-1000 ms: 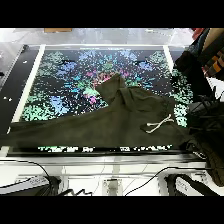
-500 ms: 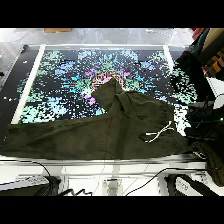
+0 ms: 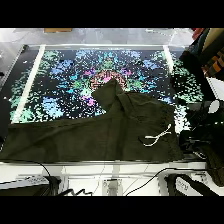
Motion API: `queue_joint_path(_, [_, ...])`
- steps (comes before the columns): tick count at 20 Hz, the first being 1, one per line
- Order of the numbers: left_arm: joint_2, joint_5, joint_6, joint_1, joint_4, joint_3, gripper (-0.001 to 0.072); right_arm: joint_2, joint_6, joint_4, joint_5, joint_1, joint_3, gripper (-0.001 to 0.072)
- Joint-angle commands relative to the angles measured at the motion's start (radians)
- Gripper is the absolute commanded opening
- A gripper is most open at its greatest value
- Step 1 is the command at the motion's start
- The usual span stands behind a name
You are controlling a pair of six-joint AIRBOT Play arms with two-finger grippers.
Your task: Fold the clothes and pants, and hang the long-sleeved shirts on hangers.
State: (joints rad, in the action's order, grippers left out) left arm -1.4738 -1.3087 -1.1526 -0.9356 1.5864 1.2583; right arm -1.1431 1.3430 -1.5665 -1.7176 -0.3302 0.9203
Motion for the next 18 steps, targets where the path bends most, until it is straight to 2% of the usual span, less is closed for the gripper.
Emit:
queue_joint_path(1, [0.000,0.019,-0.022,0.056,-0.220,0.074,0.0703,0.000,0.003,-0.001,0.081,0.001,0.026,0.0693])
queue_joint_path(4, [0.000,0.049,-0.006,0.153,-0.503,0.132,0.0694,0.000,0.004,0.005,0.185,0.001,0.099,0.0693])
queue_joint_path(6, [-0.005,0.053,0.064,0.252,-0.716,0.131,0.0692,0.000,0.008,0.034,0.253,0.001,0.134,0.0692])
queue_joint_path(7, [-0.005,0.079,0.089,0.320,-0.758,0.131,0.0690,0.000,0.008,0.052,0.278,0.001,0.142,0.0692])
queue_joint_path(10, [-0.019,0.198,0.098,0.558,-0.739,0.130,0.0689,0.000,0.008,0.095,0.323,0.001,0.145,0.0692])
queue_joint_path(11, [-0.034,0.251,0.094,0.647,-0.742,0.130,0.0661,0.000,0.008,0.100,0.331,0.001,0.145,0.0691])
queue_joint_path(12, [-0.056,0.311,0.075,0.737,-0.743,0.130,0.0567,0.000,0.008,0.104,0.335,0.001,0.145,0.0692])
queue_joint_path(13, [-0.079,0.375,0.055,0.820,-0.743,0.130,0.0537,0.000,0.008,0.105,0.343,0.001,0.145,0.0691])
queue_joint_path(17, [-0.200,0.694,0.017,1.103,-0.788,0.131,0.0538,0.000,0.008,0.104,0.346,0.001,0.145,0.0692])
queue_joint_path(18, [-0.232,0.746,-0.029,1.149,-0.788,0.131,0.0538,0.000,0.008,0.104,0.346,0.001,0.145,0.0692])
